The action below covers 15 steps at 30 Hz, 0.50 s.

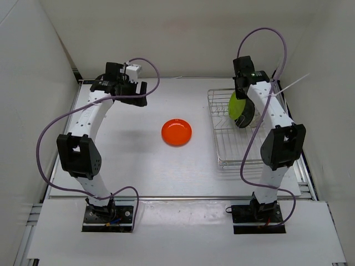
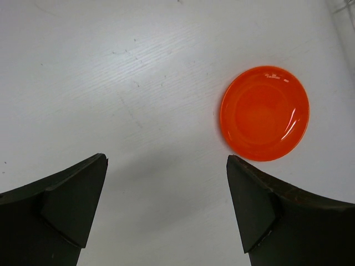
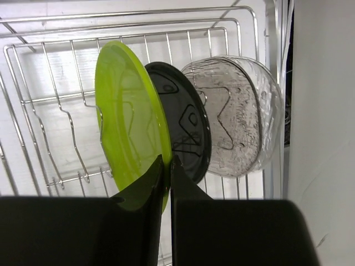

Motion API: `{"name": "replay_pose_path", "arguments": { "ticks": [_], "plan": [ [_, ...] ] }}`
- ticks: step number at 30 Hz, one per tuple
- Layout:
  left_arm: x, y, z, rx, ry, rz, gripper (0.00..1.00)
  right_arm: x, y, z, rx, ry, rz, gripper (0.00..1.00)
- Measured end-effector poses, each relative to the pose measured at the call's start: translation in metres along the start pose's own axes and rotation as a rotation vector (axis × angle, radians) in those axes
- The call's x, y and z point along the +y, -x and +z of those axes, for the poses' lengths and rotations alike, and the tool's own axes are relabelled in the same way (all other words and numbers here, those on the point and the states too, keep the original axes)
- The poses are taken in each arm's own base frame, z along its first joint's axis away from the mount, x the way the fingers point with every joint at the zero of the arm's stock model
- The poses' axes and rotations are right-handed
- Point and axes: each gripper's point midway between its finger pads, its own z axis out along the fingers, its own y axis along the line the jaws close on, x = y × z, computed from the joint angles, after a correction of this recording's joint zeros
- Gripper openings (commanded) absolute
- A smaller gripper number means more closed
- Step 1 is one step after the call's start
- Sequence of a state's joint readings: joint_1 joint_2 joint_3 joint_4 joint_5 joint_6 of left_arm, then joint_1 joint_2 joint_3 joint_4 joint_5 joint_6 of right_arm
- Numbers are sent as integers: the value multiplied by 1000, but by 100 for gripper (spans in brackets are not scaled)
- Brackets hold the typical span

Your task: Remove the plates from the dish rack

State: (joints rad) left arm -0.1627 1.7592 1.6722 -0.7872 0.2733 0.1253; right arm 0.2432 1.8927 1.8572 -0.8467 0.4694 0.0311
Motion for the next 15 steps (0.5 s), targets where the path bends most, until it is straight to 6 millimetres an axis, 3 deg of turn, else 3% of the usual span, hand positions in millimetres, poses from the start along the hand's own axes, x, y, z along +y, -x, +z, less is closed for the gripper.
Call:
{"name": "replay_pose_path", "arguments": {
  "ticks": [7, 11, 15],
  "plan": [
    [-12, 56, -28, -123, -5, 19, 100, -33, 10, -44, -61, 25, 166, 0],
    [-35, 92, -41, -200, -73, 43, 100, -58, 21, -90, -164, 59, 227, 0],
    [-78, 118, -54, -270, -195, 92, 100, -57, 30, -148, -294, 230, 210, 0]
  ]
}}
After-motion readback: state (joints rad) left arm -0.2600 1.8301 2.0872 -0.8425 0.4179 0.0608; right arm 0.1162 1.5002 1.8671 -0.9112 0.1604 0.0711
